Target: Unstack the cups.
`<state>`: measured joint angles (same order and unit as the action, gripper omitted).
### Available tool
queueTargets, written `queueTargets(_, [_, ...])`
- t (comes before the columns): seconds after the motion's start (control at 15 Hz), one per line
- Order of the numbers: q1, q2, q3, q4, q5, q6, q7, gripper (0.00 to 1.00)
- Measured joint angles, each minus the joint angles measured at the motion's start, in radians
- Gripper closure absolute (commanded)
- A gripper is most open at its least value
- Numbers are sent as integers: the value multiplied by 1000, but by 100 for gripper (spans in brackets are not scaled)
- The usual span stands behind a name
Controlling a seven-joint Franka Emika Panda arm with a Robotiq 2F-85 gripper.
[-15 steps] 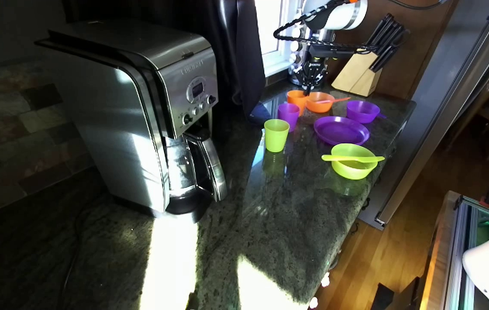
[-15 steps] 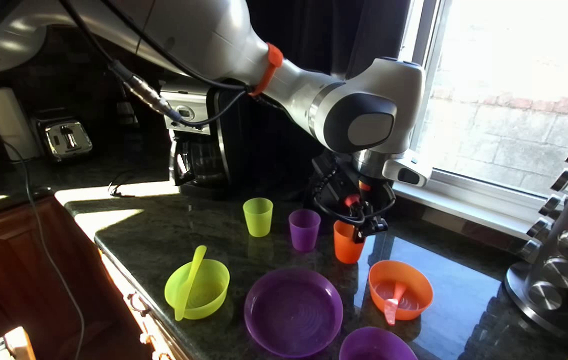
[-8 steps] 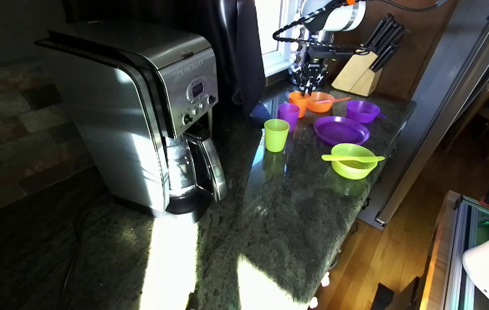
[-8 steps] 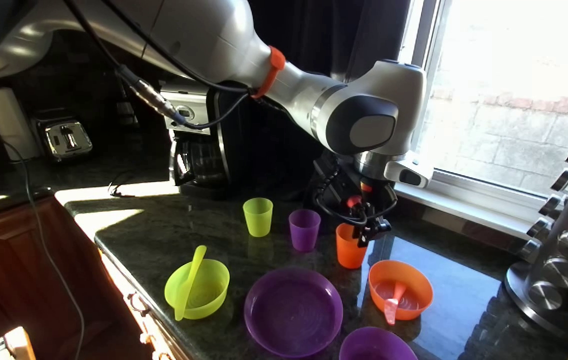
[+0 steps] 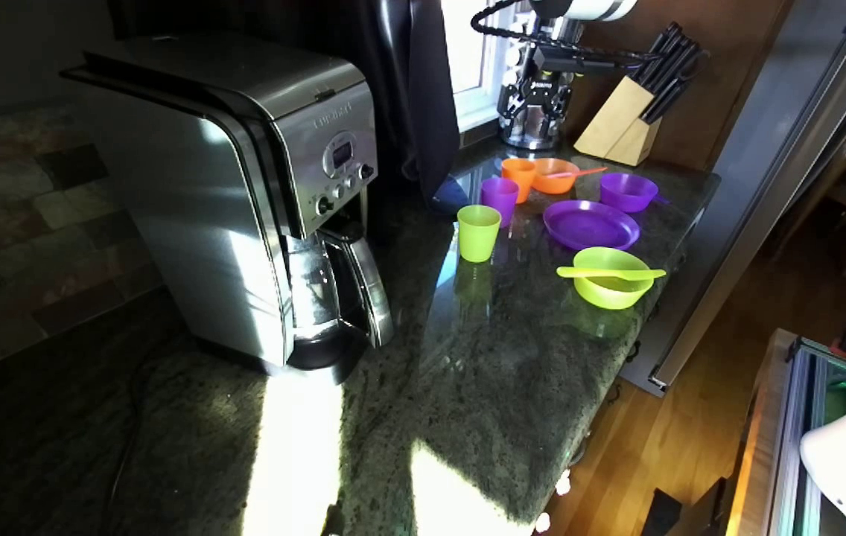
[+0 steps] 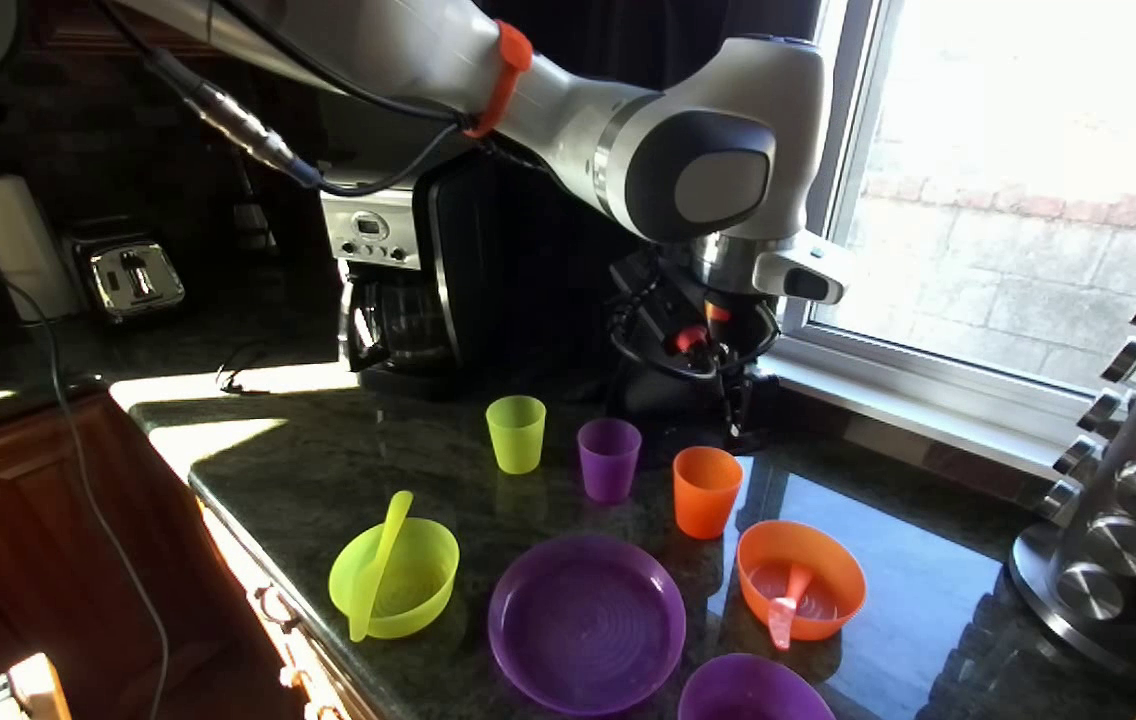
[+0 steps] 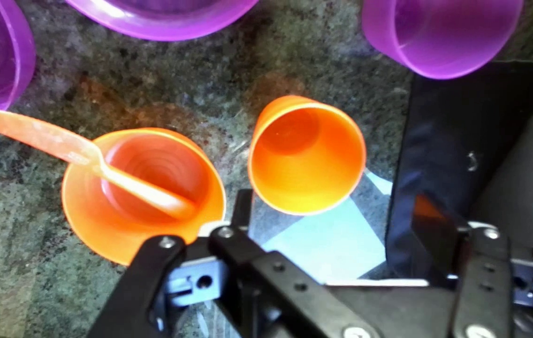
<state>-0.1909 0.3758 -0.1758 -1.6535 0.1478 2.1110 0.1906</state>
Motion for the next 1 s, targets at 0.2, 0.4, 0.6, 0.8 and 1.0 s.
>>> queueTargets(0.2, [18, -77, 9, -51, -15, 0, -21, 0])
queueTargets(0.4, [33, -155, 20, -108, -62, -26, -72, 0])
queueTargets(0.6, [45, -220, 30, -159, -113, -62, -142, 0])
queueTargets(0.8, [49, -274, 44, -212, -138, -64, -236, 0])
queueTargets(1.0, [49, -322, 57, -264, -120, -64, -358, 0])
